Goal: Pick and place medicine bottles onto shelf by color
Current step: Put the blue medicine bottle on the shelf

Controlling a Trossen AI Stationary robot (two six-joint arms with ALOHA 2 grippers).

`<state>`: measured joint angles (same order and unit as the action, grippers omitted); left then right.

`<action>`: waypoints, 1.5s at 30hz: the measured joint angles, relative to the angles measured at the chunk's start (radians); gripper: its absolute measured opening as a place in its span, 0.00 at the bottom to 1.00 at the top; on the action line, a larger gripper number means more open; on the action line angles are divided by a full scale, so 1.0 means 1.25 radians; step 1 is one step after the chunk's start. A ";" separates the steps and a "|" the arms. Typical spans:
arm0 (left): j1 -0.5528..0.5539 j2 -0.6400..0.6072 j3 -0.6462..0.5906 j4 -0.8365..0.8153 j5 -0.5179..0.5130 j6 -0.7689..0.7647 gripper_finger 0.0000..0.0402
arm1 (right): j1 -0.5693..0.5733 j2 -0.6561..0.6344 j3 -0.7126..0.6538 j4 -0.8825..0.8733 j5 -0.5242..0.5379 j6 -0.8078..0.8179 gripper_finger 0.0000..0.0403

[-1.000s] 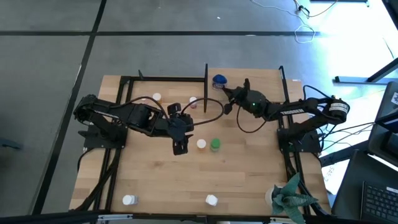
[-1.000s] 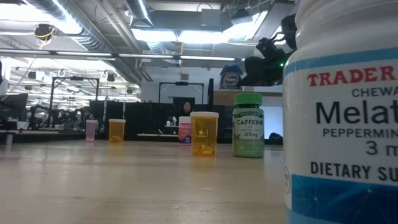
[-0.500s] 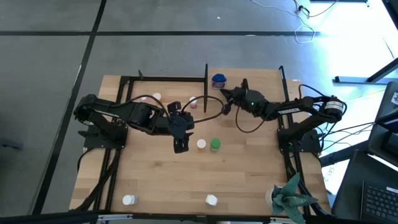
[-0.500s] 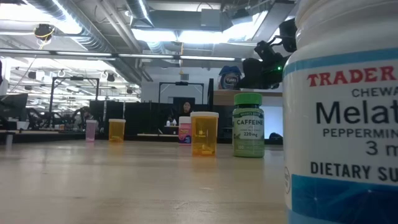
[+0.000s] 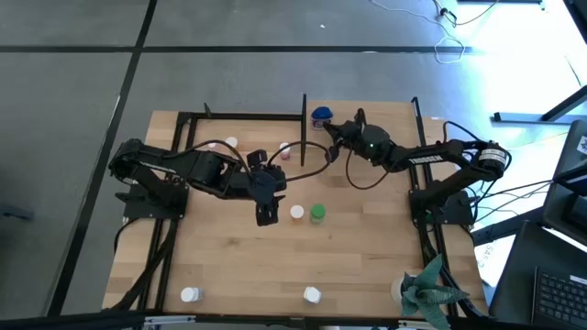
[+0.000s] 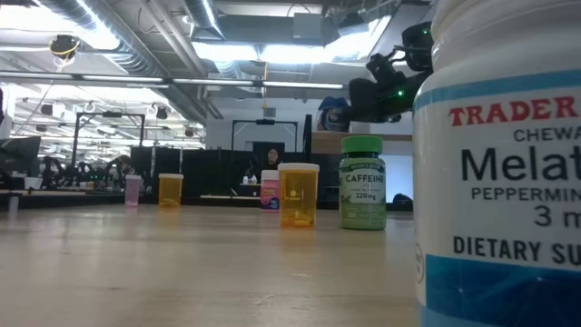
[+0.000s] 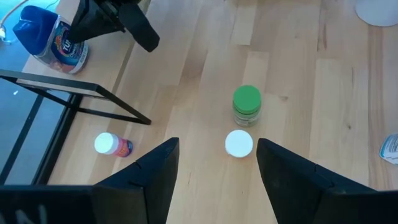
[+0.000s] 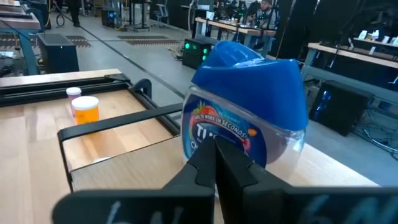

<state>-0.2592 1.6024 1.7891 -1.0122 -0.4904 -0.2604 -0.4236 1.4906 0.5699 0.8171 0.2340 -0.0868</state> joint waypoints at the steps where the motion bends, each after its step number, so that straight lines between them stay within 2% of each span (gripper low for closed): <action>1: 0.000 0.000 0.000 0.000 0.000 0.000 0.52 | 0.000 0.000 0.002 -0.004 0.000 0.000 0.01; 9: 0.000 0.000 0.000 0.000 0.000 -0.001 0.52 | 0.000 0.000 0.004 -0.019 -0.002 0.002 0.01; 14: 0.000 0.000 0.000 0.000 0.000 0.000 0.52 | 0.000 0.000 0.004 -0.030 -0.048 0.011 0.01; 26: 0.000 0.000 0.000 0.000 0.000 -0.002 0.52 | -0.035 0.000 0.004 -0.024 -0.055 0.001 0.01; 36: 0.017 0.000 0.000 0.000 0.000 -0.002 0.52 | -0.049 0.000 0.004 -0.024 -0.168 0.040 0.01; 45: 0.035 0.000 0.000 0.000 0.000 -0.002 0.52 | -0.038 0.001 0.043 -0.046 -0.167 0.040 0.01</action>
<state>-0.2150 1.6024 1.7889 -1.0126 -0.4899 -0.2623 -0.4715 1.4918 0.6237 0.7598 0.0257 -0.0367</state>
